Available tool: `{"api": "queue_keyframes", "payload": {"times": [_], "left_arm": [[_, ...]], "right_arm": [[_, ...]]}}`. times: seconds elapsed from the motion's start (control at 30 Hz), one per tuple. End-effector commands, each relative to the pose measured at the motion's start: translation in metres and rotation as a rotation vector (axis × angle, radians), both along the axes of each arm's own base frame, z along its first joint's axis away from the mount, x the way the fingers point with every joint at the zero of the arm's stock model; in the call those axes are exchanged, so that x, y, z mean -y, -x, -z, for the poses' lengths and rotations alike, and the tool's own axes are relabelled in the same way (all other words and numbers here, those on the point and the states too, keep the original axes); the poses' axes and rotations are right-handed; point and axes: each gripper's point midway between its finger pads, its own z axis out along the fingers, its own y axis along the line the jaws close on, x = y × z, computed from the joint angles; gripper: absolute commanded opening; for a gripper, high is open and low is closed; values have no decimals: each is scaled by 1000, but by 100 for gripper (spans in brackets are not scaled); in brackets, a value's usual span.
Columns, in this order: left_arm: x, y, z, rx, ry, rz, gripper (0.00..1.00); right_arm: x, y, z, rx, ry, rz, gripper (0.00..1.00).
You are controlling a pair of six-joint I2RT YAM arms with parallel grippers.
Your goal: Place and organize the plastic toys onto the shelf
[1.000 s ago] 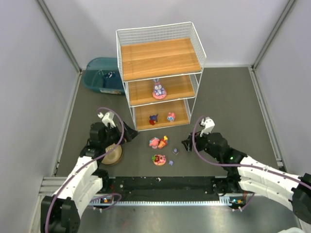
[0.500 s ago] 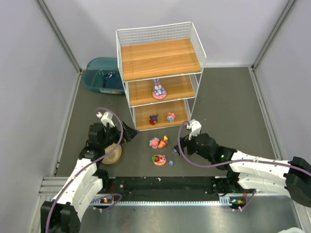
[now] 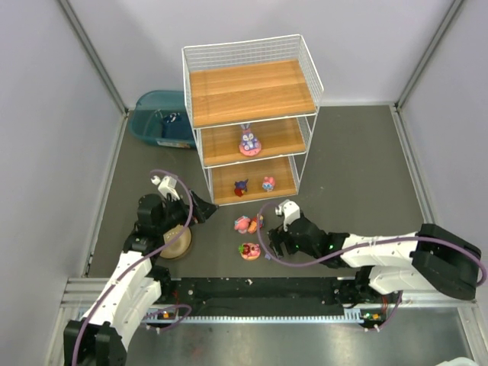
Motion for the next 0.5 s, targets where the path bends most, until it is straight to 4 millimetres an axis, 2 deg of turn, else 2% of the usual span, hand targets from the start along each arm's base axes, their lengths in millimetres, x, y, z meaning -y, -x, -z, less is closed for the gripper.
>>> {"api": "queue_keyframes", "payload": {"times": [0.0,0.1,0.3,0.47], "left_arm": [[5,-1,-10,48,23,24,99],[5,-1,-12,54,29,27,99],[6,-1,-13,57,32,34,99],[7,0,-15,64,37,37,99]], "right_arm": [[-24,-10,-20,29,-85,20,84],[-27,-10,-15,23,-72,15,79],[-30,-8,-11,7,-56,-4,62],[-31,-2,-5,-14,-45,-21,54]]}}
